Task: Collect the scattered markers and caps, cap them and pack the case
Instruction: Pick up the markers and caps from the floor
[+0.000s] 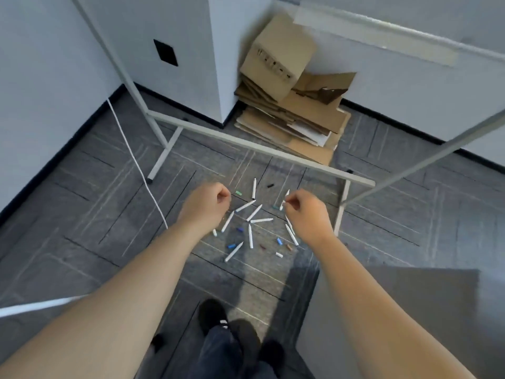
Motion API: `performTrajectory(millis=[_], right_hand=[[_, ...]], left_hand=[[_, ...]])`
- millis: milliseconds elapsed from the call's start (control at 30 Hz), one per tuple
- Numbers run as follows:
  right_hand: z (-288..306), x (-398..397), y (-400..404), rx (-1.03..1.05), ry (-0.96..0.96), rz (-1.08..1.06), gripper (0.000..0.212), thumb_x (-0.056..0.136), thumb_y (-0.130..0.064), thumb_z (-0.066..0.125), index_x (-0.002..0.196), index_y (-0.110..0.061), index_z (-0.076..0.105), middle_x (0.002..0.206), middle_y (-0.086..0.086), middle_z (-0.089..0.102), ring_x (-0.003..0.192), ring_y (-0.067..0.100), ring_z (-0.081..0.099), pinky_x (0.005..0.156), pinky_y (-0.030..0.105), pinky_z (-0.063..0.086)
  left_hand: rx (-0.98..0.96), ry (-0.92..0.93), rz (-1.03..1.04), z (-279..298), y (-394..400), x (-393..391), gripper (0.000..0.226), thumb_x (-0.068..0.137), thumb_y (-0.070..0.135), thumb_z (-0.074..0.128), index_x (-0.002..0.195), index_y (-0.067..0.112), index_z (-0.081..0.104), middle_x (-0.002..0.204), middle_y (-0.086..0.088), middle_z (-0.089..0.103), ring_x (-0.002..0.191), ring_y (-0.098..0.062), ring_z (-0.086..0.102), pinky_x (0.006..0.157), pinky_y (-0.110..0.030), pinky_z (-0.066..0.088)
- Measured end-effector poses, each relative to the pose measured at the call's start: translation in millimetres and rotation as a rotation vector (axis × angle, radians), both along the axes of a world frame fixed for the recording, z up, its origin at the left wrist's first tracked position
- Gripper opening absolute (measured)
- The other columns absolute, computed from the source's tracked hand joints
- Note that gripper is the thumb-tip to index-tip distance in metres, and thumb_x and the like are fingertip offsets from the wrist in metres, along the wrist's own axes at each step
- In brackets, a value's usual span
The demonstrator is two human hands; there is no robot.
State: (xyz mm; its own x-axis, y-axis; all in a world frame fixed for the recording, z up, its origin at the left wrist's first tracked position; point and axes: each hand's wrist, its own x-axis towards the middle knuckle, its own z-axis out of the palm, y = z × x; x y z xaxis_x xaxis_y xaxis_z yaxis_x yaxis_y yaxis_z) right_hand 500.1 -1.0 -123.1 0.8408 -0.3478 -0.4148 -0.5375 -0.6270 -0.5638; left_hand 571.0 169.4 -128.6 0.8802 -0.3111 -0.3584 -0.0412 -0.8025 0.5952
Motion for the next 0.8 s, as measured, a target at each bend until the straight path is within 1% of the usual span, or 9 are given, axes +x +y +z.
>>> performTrajectory(millis=[100, 167, 367, 433, 533, 633, 700, 733, 800], right_hand=[[-61, 31, 18, 0.039, 0.048, 0.032, 0.020, 0.094, -0.011, 0.045, 0.108, -0.004, 0.058, 0.111, 0.011, 0.060, 0.086, 0.019, 0.051, 0.066, 0.023, 0.041], [-106, 49, 27, 0.052, 0.076, 0.049, 0.020, 0.093, -0.011, 0.046, 0.107, -0.004, 0.059, 0.109, 0.011, 0.062, 0.089, 0.021, 0.054, 0.072, 0.026, 0.041], [-254, 107, 44, 0.069, 0.134, 0.129, 0.021, 0.093, -0.012, 0.047, 0.107, -0.003, 0.060, 0.104, 0.011, 0.064, 0.080, 0.015, 0.047, 0.068, 0.020, 0.032], [-305, 125, 48, 0.060, 0.145, 0.133, 0.021, 0.093, -0.011, 0.047, 0.106, -0.003, 0.060, 0.103, 0.012, 0.064, 0.080, 0.017, 0.049, 0.063, 0.019, 0.030], [-383, 146, 54, 0.046, 0.194, 0.132, 0.022, 0.093, -0.012, 0.046, 0.106, -0.002, 0.061, 0.098, 0.013, 0.064, 0.082, 0.024, 0.055, 0.068, 0.022, 0.035], [-459, 160, 59, 0.058, 0.252, 0.110, 0.015, 0.092, -0.012, 0.047, 0.086, -0.005, 0.060, 0.070, 0.005, 0.055, 0.068, 0.023, 0.053, 0.063, 0.027, 0.043], [-500, 165, 62, 0.038, 0.283, 0.097, 0.029, 0.091, -0.012, 0.049, 0.062, -0.013, 0.044, 0.055, -0.001, 0.042, 0.051, 0.015, 0.044, 0.048, 0.023, 0.033], [-518, 166, 63, 0.030, 0.301, 0.092, 0.037, 0.090, -0.012, 0.049, 0.056, -0.016, 0.036, 0.052, -0.002, 0.037, 0.047, 0.012, 0.037, 0.043, 0.023, 0.027], [-551, 168, 66, 0.023, 0.344, 0.074, 0.040, 0.090, -0.017, 0.051, 0.054, -0.015, 0.033, 0.051, 0.000, 0.036, 0.046, 0.012, 0.034, 0.043, 0.024, 0.024]], left_hand=[[0.016, 0.052, 0.070, -58, 16, 23, 0.021, 0.094, 0.018, 0.045, 0.105, 0.010, 0.061, 0.112, -0.004, 0.061, 0.099, -0.017, 0.055, 0.081, -0.028, 0.041], [0.014, 0.082, 0.118, -102, 23, 36, 0.022, 0.094, 0.019, 0.045, 0.106, 0.010, 0.061, 0.113, -0.004, 0.060, 0.099, -0.018, 0.055, 0.081, -0.028, 0.040], [0.044, 0.107, 0.279, -248, 47, 77, 0.024, 0.095, 0.016, 0.044, 0.110, 0.009, 0.060, 0.117, -0.005, 0.060, 0.106, -0.020, 0.054, 0.078, -0.023, 0.035], [0.043, 0.122, 0.314, -302, 54, 88, 0.023, 0.094, 0.016, 0.044, 0.109, 0.008, 0.060, 0.117, -0.006, 0.060, 0.106, -0.021, 0.055, 0.080, -0.024, 0.036], [0.037, 0.154, 0.348, -382, 56, 101, 0.024, 0.095, 0.016, 0.044, 0.110, 0.009, 0.060, 0.116, -0.006, 0.060, 0.106, -0.021, 0.055, 0.079, -0.023, 0.036], [0.033, 0.181, 0.368, -451, 54, 109, 0.024, 0.095, 0.017, 0.044, 0.111, 0.009, 0.059, 0.116, -0.006, 0.060, 0.106, -0.021, 0.055, 0.080, -0.025, 0.037], [0.044, 0.213, 0.387, -491, 53, 109, 0.023, 0.095, 0.018, 0.045, 0.111, 0.009, 0.059, 0.116, -0.006, 0.060, 0.105, -0.020, 0.055, 0.080, -0.027, 0.039], [0.052, 0.228, 0.394, -509, 53, 109, 0.023, 0.095, 0.019, 0.045, 0.111, 0.009, 0.058, 0.116, -0.006, 0.060, 0.105, -0.021, 0.055, 0.080, -0.028, 0.040], [0.073, 0.252, 0.420, -543, 53, 108, 0.024, 0.094, 0.020, 0.047, 0.112, 0.008, 0.057, 0.116, -0.008, 0.060, 0.105, -0.024, 0.055, 0.082, -0.030, 0.041]])
